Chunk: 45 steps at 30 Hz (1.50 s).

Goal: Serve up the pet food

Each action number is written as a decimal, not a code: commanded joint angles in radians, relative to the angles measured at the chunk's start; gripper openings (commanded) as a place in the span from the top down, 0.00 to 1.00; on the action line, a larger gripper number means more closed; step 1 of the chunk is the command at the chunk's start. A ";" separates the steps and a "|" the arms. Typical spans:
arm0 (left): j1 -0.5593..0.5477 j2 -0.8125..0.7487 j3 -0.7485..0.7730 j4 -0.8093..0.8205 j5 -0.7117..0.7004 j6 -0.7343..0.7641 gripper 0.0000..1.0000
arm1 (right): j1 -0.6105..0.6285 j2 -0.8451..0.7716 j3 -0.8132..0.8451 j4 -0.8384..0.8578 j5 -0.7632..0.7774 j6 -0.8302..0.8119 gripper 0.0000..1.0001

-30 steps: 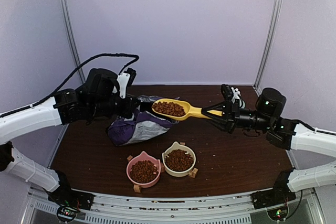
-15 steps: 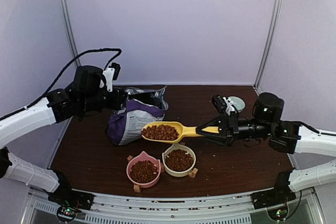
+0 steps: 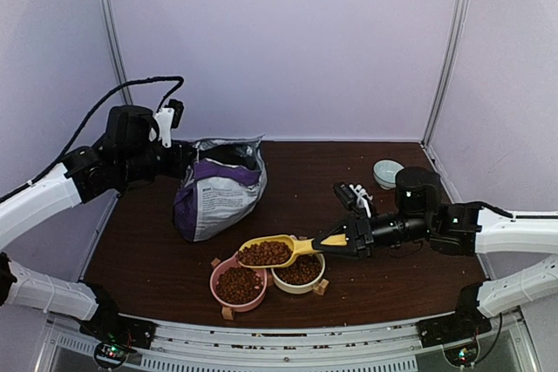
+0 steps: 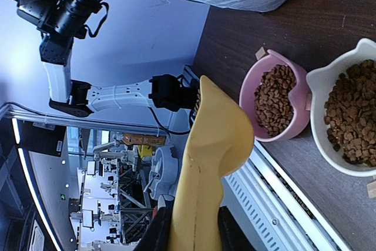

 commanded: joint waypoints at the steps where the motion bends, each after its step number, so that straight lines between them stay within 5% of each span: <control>1: 0.015 -0.023 -0.022 -0.089 0.016 0.020 1.00 | 0.010 0.023 0.065 -0.098 0.036 -0.094 0.80; 45: 0.015 -0.044 -0.026 -0.093 0.072 0.041 1.00 | 0.042 0.273 0.394 -0.469 0.121 -0.310 0.80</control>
